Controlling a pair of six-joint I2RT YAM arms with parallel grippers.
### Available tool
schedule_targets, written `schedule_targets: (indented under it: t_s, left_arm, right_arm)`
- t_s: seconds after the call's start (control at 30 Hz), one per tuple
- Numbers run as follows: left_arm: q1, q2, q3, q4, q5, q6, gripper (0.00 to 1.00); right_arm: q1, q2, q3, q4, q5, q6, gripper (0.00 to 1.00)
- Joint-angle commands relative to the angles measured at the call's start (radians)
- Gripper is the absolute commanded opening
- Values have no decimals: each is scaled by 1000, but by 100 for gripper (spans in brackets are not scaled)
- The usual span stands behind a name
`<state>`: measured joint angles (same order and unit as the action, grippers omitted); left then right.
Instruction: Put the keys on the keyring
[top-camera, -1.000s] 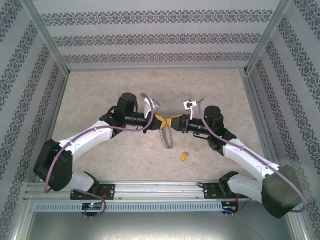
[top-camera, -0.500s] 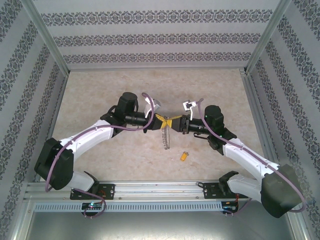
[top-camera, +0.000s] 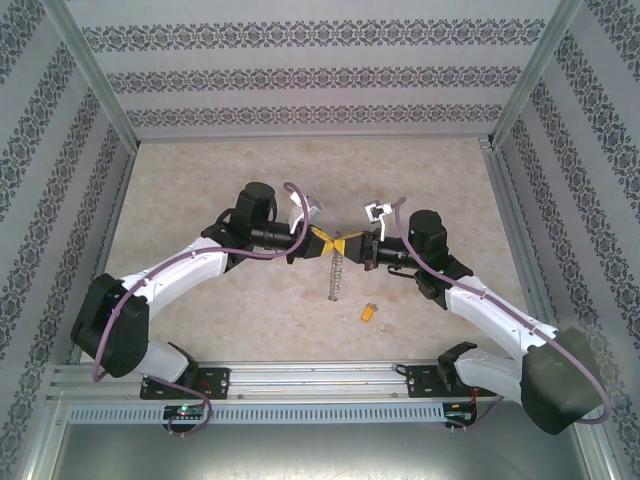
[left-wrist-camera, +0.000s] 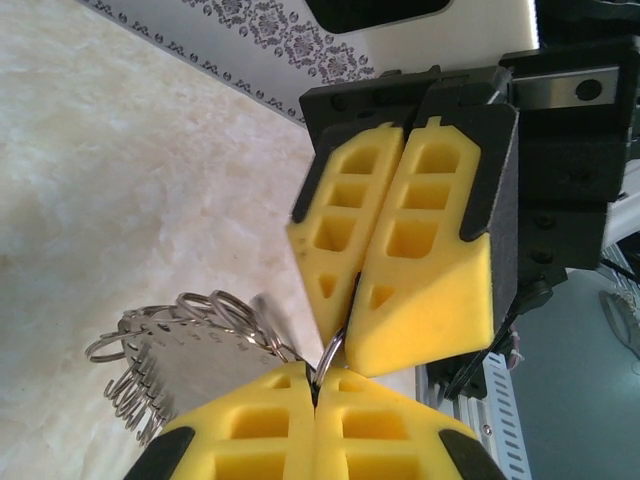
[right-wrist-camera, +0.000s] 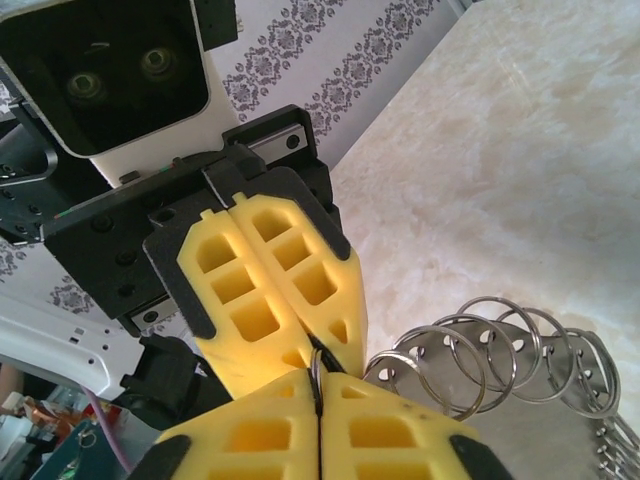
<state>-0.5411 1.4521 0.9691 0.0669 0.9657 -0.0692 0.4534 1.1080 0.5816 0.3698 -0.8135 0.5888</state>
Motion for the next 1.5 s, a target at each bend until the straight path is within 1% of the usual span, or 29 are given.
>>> schedule_targets:
  t_s: [0.0, 0.1, 0.17, 0.23, 0.3, 0.33, 0.37, 0.43, 0.47, 0.63, 0.77, 0.87, 0.97, 1.07, 1.17, 1.3, 1.37, 1.47]
  left_arm:
    - [5, 4, 39, 34, 17, -3, 0]
    - [5, 3, 41, 39, 4, -11, 0]
    - [5, -5, 43, 33, -31, -14, 5]
    - [8, -19, 43, 26, -89, -14, 18]
    - [14, -40, 40, 23, -144, -14, 26]
    - [16, -53, 36, 26, -179, -19, 34]
    - [16, -63, 32, 27, -207, -22, 39]
    - [16, -84, 23, 38, -271, -38, 52]
    - [17, -88, 19, 45, -296, -47, 56]
    - [18, -75, 22, 63, -334, -87, 68]
    - [24, -65, 12, 82, -331, -112, 70]
    - [51, -72, -21, 155, -292, -174, 68]
    - [105, -71, -70, 301, -199, -306, 63]
    - [160, -43, -115, 484, -102, -460, 58]
    - [187, -8, -140, 614, -28, -555, 56]
    - [188, 32, -144, 682, 32, -613, 54]
    - [186, 45, -149, 707, 50, -631, 52]
    - [186, 46, -150, 663, 47, -605, 50]
  right_arm:
    - [2, 6, 38, 5, -30, -14, 0]
    - [2, 8, 44, -16, -1, -32, 0]
    - [-4, 10, 52, -27, 12, -48, 0]
    - [-14, 11, 55, -27, 23, -67, 0]
    - [-29, 14, 58, -15, 21, -78, 0]
    - [-37, 16, 58, -5, 17, -82, 0]
    - [-44, 17, 59, 4, 13, -88, 0]
    - [-51, 16, 58, 31, 5, -115, 0]
    - [-53, 11, 52, 54, 7, -126, 0]
    - [-50, 21, 24, 187, 23, -149, 0]
    - [-47, 67, 27, 255, 22, -139, 0]
    - [-42, 100, 27, 295, 22, -129, 0]
    - [-38, 122, 27, 328, 19, -116, 0]
    - [-31, 143, 29, 344, 20, -105, 0]
    - [-19, 161, 33, 352, 17, -103, 0]
    - [-10, 182, 44, 360, 13, -98, 0]
    - [-9, 192, 52, 360, 15, -99, 0]
    - [-9, 211, 66, 360, 11, -96, 0]
